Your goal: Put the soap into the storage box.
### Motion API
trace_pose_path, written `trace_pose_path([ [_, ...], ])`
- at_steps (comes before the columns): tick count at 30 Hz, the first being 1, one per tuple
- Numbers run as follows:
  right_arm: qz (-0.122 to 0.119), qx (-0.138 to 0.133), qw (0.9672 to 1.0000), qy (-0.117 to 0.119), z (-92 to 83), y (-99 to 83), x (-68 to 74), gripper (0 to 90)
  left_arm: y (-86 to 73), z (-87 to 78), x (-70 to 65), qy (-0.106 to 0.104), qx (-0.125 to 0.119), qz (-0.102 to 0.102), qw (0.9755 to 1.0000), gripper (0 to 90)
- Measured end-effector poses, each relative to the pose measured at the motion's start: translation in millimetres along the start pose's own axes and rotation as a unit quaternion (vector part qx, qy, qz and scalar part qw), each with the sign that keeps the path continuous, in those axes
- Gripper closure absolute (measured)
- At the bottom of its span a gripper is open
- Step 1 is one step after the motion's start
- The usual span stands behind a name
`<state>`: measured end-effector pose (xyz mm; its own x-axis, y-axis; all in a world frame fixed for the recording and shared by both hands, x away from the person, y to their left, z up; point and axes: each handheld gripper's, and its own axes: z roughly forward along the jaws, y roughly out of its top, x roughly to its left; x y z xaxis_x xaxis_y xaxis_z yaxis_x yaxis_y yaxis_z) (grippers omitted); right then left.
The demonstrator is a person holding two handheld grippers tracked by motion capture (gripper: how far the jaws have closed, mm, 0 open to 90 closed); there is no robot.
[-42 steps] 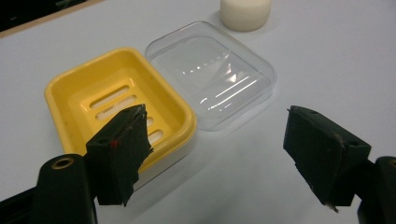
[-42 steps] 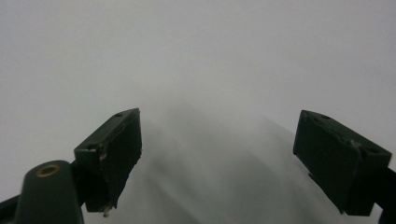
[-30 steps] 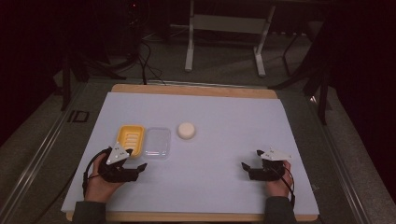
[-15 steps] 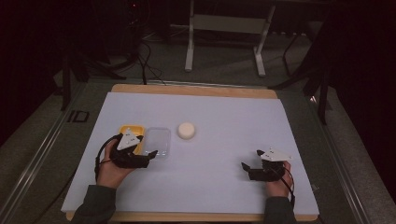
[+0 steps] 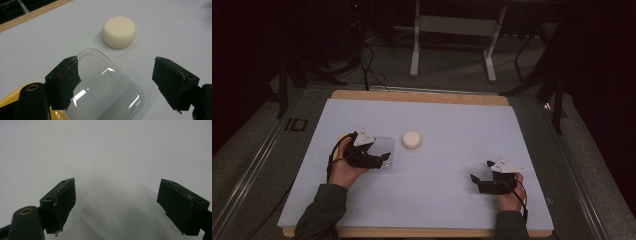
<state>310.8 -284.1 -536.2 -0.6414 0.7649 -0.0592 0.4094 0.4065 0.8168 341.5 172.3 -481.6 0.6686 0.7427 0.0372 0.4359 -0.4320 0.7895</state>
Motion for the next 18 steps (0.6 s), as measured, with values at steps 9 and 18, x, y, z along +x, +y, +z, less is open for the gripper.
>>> trace_pose_path([
  [9, -0.004, 0.0, 1.0, -0.001, 0.1, 0.1, 0.1, 15.4, 11.2, 23.0, 0.0, -0.011, 0.004, 0.006, 0.9999, 19.0],
  [18, -0.005, 0.0, 1.0, 0.0, 0.0, 0.1, 0.2, 15.4, 28.2, 48.1, -2.1, -0.029, -0.005, -0.001, 0.9996, 19.0],
])
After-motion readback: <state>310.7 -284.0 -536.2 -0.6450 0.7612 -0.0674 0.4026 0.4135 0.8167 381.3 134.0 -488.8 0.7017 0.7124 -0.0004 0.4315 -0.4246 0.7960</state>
